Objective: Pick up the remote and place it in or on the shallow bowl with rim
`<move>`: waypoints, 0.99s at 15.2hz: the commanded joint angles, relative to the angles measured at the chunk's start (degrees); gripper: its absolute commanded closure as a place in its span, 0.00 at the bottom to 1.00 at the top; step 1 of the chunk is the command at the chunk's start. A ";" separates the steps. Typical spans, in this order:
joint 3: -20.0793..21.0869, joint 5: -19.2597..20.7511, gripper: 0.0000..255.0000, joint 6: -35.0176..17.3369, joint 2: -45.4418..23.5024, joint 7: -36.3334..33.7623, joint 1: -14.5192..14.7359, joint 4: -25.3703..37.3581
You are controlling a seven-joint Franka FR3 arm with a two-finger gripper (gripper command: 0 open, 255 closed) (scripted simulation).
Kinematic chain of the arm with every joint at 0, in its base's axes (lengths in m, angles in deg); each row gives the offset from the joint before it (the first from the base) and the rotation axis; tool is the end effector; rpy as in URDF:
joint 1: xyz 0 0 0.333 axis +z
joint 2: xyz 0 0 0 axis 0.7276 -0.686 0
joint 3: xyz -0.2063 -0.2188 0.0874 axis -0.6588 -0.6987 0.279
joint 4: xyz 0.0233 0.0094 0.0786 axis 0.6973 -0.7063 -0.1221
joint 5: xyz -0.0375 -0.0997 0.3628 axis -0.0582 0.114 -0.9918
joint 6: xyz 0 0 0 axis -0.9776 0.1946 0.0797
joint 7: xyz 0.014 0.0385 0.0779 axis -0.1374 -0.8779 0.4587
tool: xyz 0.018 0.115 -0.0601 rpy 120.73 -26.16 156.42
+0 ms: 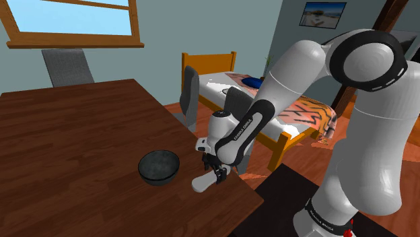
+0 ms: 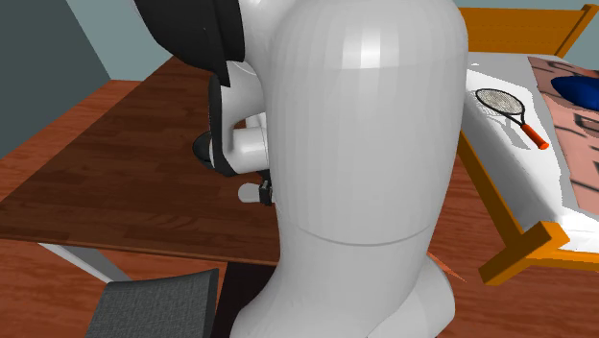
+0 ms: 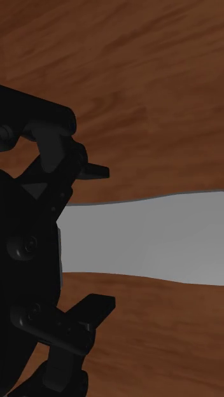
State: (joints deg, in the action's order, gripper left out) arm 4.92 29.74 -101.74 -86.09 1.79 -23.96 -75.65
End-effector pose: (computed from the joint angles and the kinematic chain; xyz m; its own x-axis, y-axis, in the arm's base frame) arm 0.4142 0.1498 0.1729 0.1117 0.9937 0.0104 0.9936 -0.1115 -0.0200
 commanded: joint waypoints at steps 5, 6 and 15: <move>0.03 -0.04 0.00 -0.19 -0.17 0.02 0.00 0.00; 0.03 -0.04 1.00 -0.19 -0.17 0.02 0.00 0.00; 0.03 -0.05 1.00 -0.20 -0.18 0.02 0.00 -0.01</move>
State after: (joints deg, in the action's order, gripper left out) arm 4.95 29.70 -101.94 -86.28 1.81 -23.96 -75.66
